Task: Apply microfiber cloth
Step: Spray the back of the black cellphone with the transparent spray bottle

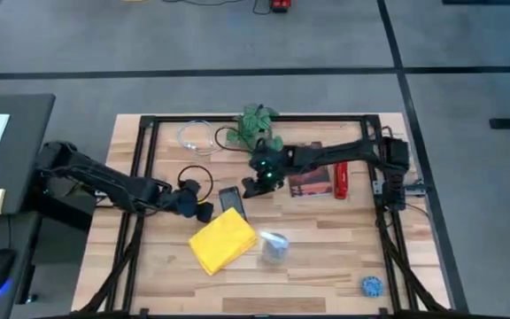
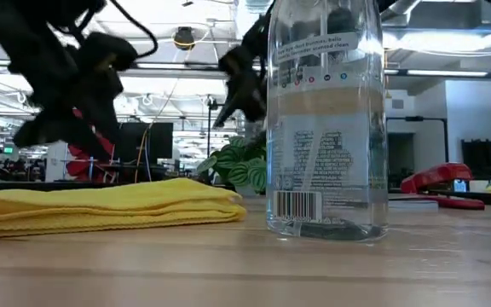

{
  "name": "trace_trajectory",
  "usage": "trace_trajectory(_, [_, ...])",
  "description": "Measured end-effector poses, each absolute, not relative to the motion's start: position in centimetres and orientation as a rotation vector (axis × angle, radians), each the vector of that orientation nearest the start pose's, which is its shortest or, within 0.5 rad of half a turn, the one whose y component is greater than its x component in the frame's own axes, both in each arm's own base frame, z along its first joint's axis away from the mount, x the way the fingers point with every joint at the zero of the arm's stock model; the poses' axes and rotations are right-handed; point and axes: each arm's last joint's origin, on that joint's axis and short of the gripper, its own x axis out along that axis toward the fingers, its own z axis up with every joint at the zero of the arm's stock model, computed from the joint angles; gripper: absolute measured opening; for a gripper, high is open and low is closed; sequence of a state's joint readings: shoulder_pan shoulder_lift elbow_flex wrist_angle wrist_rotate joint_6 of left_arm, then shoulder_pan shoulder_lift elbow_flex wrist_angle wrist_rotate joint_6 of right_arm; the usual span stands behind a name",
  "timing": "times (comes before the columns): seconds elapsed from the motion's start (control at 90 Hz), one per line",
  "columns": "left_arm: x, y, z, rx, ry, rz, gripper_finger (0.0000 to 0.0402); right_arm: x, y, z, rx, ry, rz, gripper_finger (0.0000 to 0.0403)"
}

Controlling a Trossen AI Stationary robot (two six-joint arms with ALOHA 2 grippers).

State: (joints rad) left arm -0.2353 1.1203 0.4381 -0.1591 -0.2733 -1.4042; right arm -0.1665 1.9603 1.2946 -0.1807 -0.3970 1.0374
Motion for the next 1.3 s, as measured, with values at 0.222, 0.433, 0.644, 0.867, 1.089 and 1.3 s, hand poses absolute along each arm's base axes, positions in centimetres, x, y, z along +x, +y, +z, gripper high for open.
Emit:
trace_trajectory(0.222, [18.9,-2.3,13.5,-1.169,0.605,0.686,0.0081,42.2,-6.0,14.0,1.241,0.829,-0.300,0.0260])
trace_trajectory(0.433, [20.2,-1.5,12.1,-1.188,0.599,0.700,0.0075,43.4,-5.4,12.4,1.264,0.838,-0.305,0.0260])
trace_trajectory(0.644, [21.4,-1.0,10.5,-1.207,0.615,0.693,0.0074,45.1,-4.2,11.8,1.248,0.842,-0.269,0.0260])
trace_trajectory(0.867, [21.8,-1.0,10.2,-1.146,0.625,0.655,0.0074,45.4,-3.7,11.8,1.230,0.839,-0.248,0.0260])
trace_trajectory(1.089, [22.0,-0.8,10.3,-1.092,0.621,0.615,0.0074,45.3,-4.3,11.7,1.200,0.865,-0.163,0.0251])
trace_trajectory(1.3, [22.1,-0.8,10.8,-1.037,0.600,0.560,0.0074,45.2,-4.3,12.0,1.179,0.878,-0.127,0.0213])
